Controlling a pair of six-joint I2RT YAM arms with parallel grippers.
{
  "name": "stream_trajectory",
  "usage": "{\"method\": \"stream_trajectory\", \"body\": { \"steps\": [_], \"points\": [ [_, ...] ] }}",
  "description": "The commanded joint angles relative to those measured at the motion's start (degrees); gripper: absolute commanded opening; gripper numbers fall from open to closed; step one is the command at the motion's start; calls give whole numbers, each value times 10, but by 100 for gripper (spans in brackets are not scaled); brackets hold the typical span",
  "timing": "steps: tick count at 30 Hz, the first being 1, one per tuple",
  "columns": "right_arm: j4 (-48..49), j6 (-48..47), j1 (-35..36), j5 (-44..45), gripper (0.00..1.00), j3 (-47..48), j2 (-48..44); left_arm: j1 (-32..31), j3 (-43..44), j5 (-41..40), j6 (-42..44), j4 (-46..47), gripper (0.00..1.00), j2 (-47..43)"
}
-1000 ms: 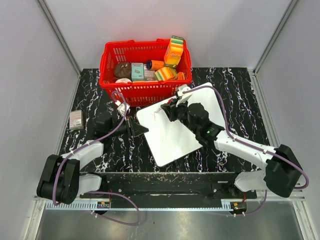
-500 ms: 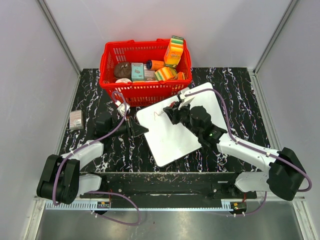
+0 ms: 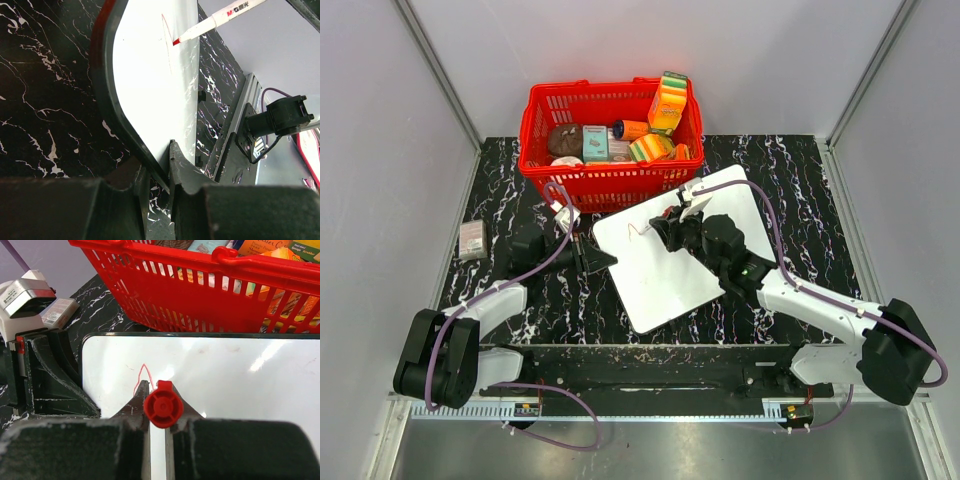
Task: Write a sentence on the whiteboard
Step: Write on the whiteboard with the whiteboard marker without the cap.
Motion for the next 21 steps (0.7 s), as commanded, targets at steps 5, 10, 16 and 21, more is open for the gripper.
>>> {"method": "stream_trajectory", "body": {
  "steps": [5,10,16,21],
  "points": [
    [-34,-18,-1,48,0,22,18,-22,1,-8,107,-14,0,9],
    [-32,-27,-1,56,0,42,35,-22,1,-8,107,-14,0,9],
    [-32,-44,-1,72,0,56,43,-23,0,-8,107,-14,0,9],
    [-30,-49,-1,74,0,67,50,-23,1,-6,108,-14,0,10]
  ]
}}
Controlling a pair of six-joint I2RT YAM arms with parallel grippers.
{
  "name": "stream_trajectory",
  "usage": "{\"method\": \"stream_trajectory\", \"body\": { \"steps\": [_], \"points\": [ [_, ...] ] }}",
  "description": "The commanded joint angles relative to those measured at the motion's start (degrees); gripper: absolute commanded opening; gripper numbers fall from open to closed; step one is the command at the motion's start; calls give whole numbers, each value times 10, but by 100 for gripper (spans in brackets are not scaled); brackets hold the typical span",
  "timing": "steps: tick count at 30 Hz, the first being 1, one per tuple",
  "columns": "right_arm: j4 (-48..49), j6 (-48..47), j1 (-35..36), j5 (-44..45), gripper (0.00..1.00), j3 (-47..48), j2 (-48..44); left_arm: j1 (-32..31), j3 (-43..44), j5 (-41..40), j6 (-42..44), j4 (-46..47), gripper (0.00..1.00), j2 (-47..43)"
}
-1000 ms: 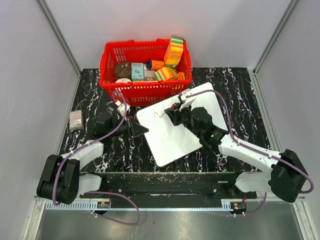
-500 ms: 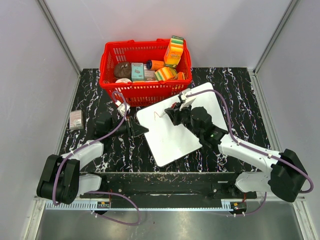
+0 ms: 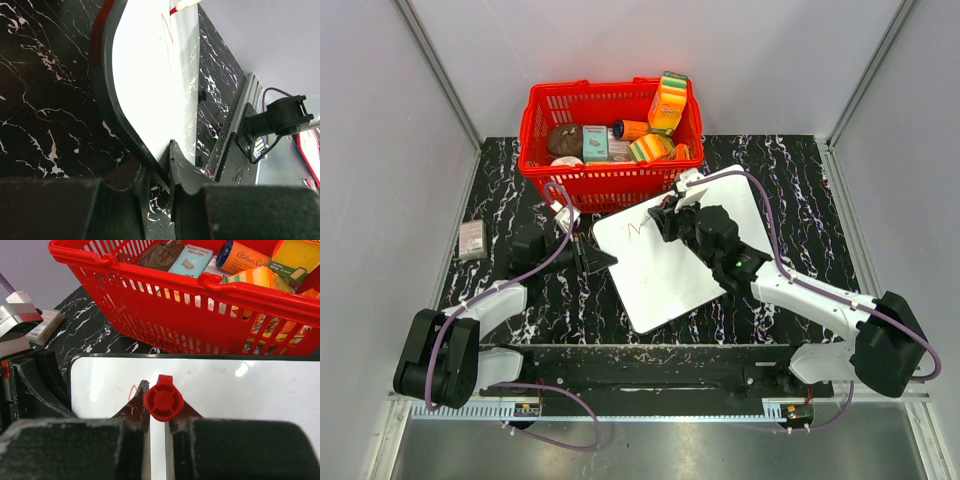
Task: Write a sentence on the whiteboard
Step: Write on the whiteboard with the whiteboard marker without the cap.
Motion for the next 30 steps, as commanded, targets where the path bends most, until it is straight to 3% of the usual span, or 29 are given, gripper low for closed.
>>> {"method": "stream_trajectory", "body": {
  "steps": [1,13,30],
  "points": [
    [-17,-29,-1,38,0,19,20,-23,1,-7,108,-14,0,10],
    [-23,-32,-2,35,0,38,25,-24,2,-8,108,-17,0,11],
    [-24,-14,-2,11,0,-19,-61,-24,2,-8,108,-16,0,10]
  ]
}}
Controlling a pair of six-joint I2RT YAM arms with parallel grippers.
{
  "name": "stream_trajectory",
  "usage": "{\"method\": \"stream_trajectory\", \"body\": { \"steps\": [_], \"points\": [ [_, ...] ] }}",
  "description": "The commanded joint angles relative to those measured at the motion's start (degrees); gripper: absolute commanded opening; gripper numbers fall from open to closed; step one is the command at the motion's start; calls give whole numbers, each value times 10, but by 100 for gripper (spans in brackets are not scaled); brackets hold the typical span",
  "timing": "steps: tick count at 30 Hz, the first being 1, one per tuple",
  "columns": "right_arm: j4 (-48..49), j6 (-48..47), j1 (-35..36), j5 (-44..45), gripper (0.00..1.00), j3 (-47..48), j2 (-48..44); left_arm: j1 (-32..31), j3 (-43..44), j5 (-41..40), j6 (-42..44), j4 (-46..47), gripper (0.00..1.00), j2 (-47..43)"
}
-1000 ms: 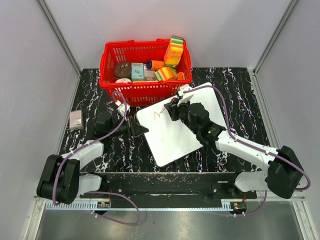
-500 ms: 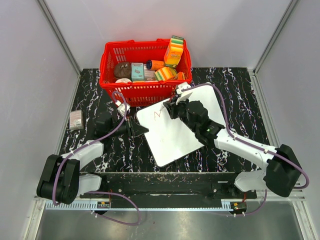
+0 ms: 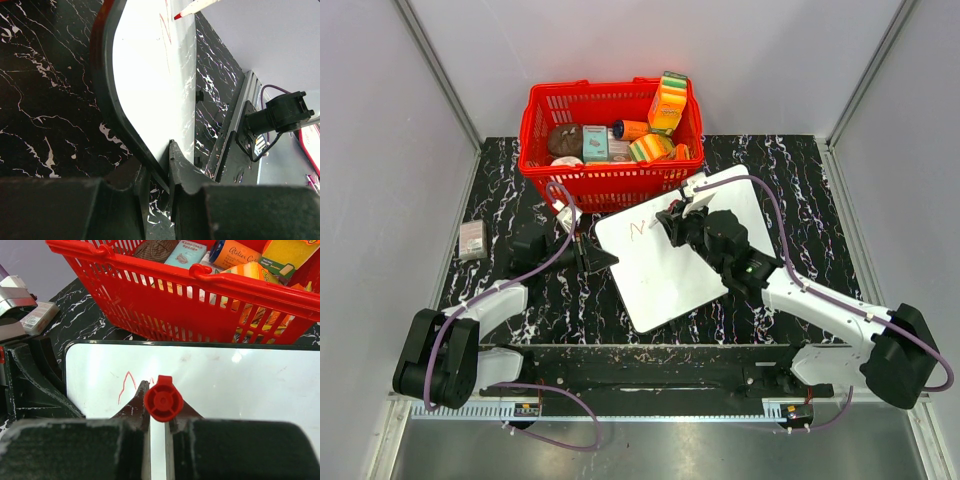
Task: Write a sentence on the whiteboard
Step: Write on the whiteboard with the whiteboard marker without the cap.
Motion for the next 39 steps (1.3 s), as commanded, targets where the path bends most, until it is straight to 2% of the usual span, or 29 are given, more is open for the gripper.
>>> {"method": "stream_trajectory", "body": {
  "steps": [1,16,39],
  "points": [
    [10,2,-2,6,0,1,-14,-17,-2,-10,99,-23,0,10],
    [19,25,-2,-30,0,6,4,-18,0,-10,100,-25,0,12],
    [4,-5,-2,77,0,31,40,-20,1,-10,101,-26,0,13]
  ]
}}
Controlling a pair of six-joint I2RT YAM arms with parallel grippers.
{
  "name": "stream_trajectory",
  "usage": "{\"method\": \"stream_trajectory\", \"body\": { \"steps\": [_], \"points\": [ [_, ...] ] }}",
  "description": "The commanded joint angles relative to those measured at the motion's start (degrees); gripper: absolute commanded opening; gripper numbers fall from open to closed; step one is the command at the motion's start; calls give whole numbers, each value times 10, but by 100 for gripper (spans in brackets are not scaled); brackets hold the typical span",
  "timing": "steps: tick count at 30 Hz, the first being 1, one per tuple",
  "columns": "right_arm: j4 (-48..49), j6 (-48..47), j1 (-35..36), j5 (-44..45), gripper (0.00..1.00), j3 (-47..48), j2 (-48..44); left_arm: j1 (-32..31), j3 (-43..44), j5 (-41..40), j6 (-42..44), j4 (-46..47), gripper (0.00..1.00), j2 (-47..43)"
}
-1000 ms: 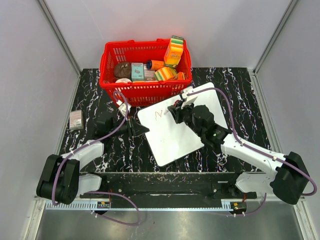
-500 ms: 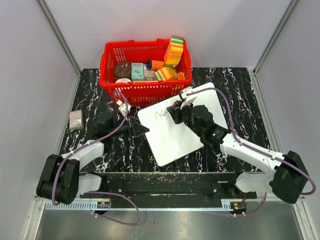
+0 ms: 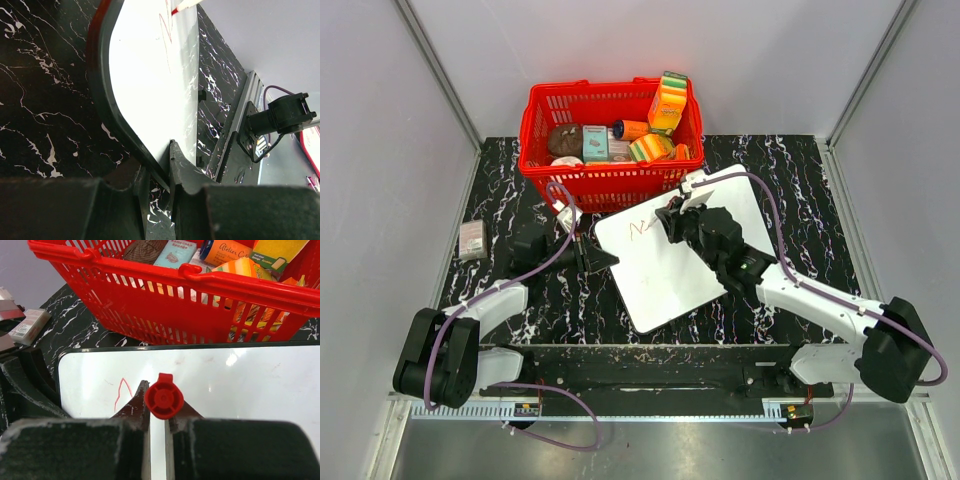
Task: Write a sentence on the whiteboard
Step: Write on the whiteboard with the whiteboard marker without the cap.
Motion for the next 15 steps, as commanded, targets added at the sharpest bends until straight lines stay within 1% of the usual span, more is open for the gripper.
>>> {"method": "stream_trajectory", "body": {
  "steps": [1,6,15],
  "points": [
    [3,-27,-2,55,0,22,17,-18,-1,-5,101,-20,0,12],
    [6,-27,-2,48,0,26,12,-18,1,-6,101,-21,0,12],
    [9,-7,-2,-33,0,15,9,-19,1,-5,102,-21,0,12]
  ]
}}
